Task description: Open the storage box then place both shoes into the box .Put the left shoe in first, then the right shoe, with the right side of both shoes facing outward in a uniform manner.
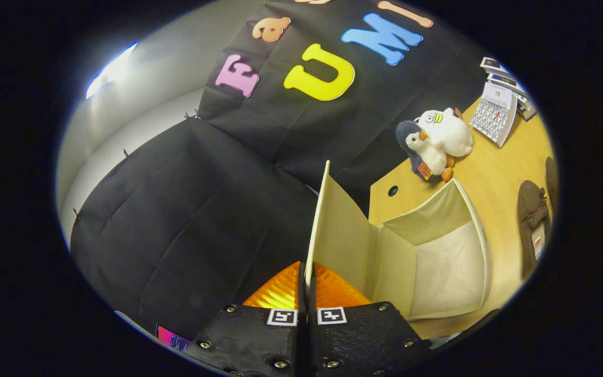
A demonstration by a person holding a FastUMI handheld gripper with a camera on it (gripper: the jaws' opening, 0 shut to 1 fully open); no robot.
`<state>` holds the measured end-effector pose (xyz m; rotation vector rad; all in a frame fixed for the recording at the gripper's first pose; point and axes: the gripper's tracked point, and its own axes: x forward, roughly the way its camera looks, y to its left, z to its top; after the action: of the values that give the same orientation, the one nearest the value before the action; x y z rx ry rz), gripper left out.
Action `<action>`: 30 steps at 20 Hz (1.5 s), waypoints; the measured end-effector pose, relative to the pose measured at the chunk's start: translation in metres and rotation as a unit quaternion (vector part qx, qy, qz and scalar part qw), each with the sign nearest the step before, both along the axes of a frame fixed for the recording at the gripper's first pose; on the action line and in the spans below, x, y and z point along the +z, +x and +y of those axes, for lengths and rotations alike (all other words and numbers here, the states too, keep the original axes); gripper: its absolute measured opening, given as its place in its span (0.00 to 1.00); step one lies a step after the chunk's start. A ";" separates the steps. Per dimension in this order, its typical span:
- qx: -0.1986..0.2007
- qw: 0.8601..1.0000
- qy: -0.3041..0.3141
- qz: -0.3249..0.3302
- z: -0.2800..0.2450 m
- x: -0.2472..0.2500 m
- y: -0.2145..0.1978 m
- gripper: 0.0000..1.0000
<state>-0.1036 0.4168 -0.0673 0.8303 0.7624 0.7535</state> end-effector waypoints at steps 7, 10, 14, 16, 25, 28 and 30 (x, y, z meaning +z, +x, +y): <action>0.039 0.997 -0.057 -0.046 0.069 0.000 -0.013 0.02; 0.061 0.994 -0.074 -0.059 0.091 -0.005 -0.020 0.05; 0.094 0.989 -0.078 -0.085 0.113 -0.002 -0.027 0.18; 0.102 0.984 -0.092 -0.110 0.112 0.001 -0.026 0.57; 0.059 0.970 -0.130 -0.197 0.042 0.023 0.006 0.97; 0.026 0.962 -0.156 -0.225 -0.002 0.031 0.025 0.97; 0.005 0.956 -0.174 -0.236 -0.032 0.032 0.037 0.97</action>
<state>-0.0671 0.3851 -0.0349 0.3066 0.4486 0.7606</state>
